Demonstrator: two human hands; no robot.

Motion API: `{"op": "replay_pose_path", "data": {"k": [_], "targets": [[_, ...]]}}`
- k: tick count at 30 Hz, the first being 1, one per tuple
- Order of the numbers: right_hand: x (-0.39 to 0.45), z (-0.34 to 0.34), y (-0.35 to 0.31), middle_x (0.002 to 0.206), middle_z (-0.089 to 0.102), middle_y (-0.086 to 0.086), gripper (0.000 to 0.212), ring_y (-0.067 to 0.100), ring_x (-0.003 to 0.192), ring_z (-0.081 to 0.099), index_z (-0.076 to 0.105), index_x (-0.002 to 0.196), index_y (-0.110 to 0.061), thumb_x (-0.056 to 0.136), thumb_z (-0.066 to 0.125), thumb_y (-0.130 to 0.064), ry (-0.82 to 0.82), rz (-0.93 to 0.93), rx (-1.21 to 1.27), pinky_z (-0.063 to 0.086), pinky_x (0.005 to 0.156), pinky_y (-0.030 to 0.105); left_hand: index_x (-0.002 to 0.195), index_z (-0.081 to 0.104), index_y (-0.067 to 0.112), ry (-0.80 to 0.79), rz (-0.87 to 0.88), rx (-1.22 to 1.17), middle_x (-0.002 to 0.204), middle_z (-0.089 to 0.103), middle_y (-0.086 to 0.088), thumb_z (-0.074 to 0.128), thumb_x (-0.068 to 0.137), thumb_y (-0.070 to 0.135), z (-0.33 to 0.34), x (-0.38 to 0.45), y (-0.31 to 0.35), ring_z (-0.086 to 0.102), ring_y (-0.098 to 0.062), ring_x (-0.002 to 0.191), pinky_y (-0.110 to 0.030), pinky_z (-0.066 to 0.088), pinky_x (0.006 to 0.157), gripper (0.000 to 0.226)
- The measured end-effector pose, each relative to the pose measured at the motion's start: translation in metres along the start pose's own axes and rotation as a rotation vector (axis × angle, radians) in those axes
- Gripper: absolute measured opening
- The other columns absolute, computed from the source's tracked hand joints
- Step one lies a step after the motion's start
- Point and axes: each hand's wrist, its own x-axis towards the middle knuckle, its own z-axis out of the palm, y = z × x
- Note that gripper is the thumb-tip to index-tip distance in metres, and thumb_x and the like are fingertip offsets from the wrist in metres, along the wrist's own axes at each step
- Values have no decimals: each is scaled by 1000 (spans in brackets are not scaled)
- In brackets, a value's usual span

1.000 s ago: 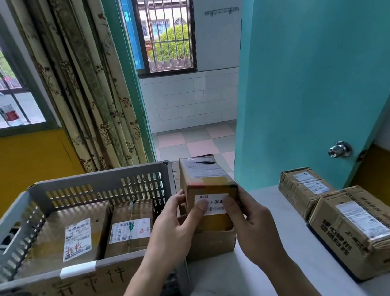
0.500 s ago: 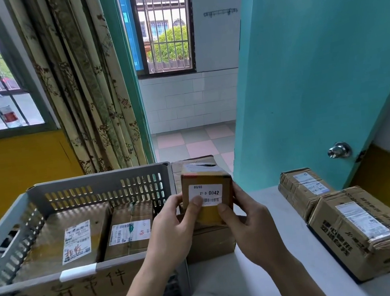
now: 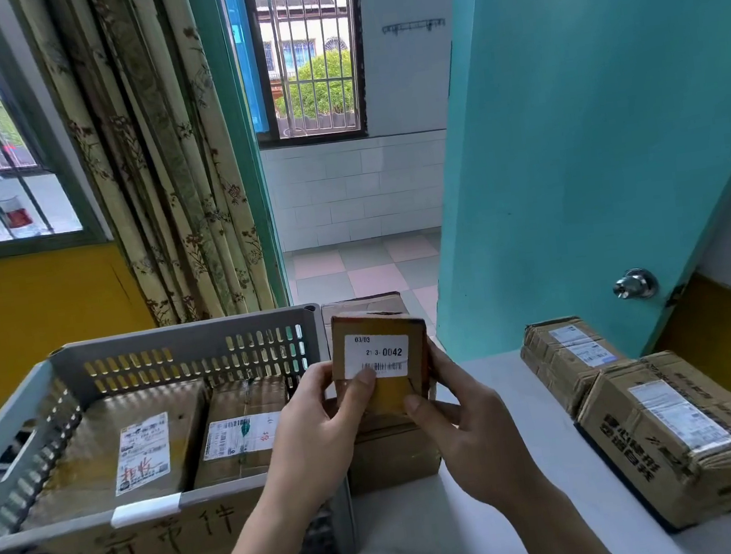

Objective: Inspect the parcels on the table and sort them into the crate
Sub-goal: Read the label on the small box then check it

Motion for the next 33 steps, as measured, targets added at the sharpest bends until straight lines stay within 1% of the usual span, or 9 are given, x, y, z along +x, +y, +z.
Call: {"op": "replay_pose_path", "data": {"k": [4, 6, 8, 11, 15, 19, 23, 28, 33], "targets": [[1, 1, -4, 124, 63, -36, 60, -8, 118, 60, 41, 151, -33, 95, 62, -30, 31, -20, -2, 53, 95, 16, 124, 60, 32, -82, 32, -1, 101, 77, 12, 62, 82, 59, -7, -1, 5, 69, 4, 77, -10, 48, 63, 50], [1, -3, -6, 121, 60, -42, 62, -12, 115, 60, 38, 149, -37, 92, 63, -37, 22, -33, -5, 53, 91, 13, 135, 55, 31, -161, 37, -3, 112, 75, 6, 71, 80, 51, -13, 2, 1, 71, 2, 89, -10, 51, 70, 60], [0, -5, -6, 123, 60, -40, 69, -6, 114, 62, 36, 150, -37, 90, 70, -34, 4, -50, -24, 51, 88, 10, 142, 51, 33, -179, 51, 33, 123, 68, 4, 79, 81, 41, -17, 5, -4, 71, -5, 103, -19, 57, 78, 67], [2, -5, 0, 124, 61, -30, 75, -1, 109, 64, 39, 153, -32, 87, 75, -21, 84, -72, -91, 53, 82, 10, 139, 56, 33, -56, 153, 158, 123, 62, 14, 79, 88, 28, -12, 9, -10, 68, -9, 98, -31, 60, 85, 56], [5, 0, 6, 118, 62, -19, 53, -11, 103, 60, 54, 144, -17, 94, 69, -20, 210, -92, -164, 49, 73, 3, 129, 61, 35, 46, 242, 215, 118, 57, 27, 73, 88, 47, -8, 10, -15, 63, -8, 102, -40, 58, 88, 44], [4, -2, 1, 112, 64, -22, 37, -9, 99, 63, 56, 124, -42, 87, 56, -51, 191, -24, -131, 53, 75, 7, 124, 51, 49, -81, 191, 100, 150, 47, 17, 65, 87, 62, -11, 9, -18, 52, -18, 135, -46, 59, 98, 41], [4, 0, -3, 123, 62, -22, 34, -16, 103, 59, 50, 118, -51, 85, 52, -57, 141, 53, -48, 51, 80, 7, 124, 40, 47, -196, 143, -78, 143, 56, 11, 67, 84, 67, -11, 10, -19, 58, -15, 132, -45, 61, 95, 53], [6, 1, -6, 119, 54, -44, 42, -17, 104, 60, 40, 127, -51, 86, 50, -52, -4, 131, 185, 54, 78, 11, 119, 46, 39, -158, 148, -183, 127, 66, 1, 74, 73, 75, -4, 10, -24, 65, -19, 120, -47, 58, 98, 65], [5, 1, -2, 123, 51, -33, 43, -21, 97, 60, 39, 123, -43, 83, 53, -52, 26, 165, 200, 53, 73, 9, 122, 50, 39, -161, 109, -192, 126, 67, 4, 72, 76, 65, 0, 9, -24, 66, -15, 119, -40, 59, 94, 57]]}}
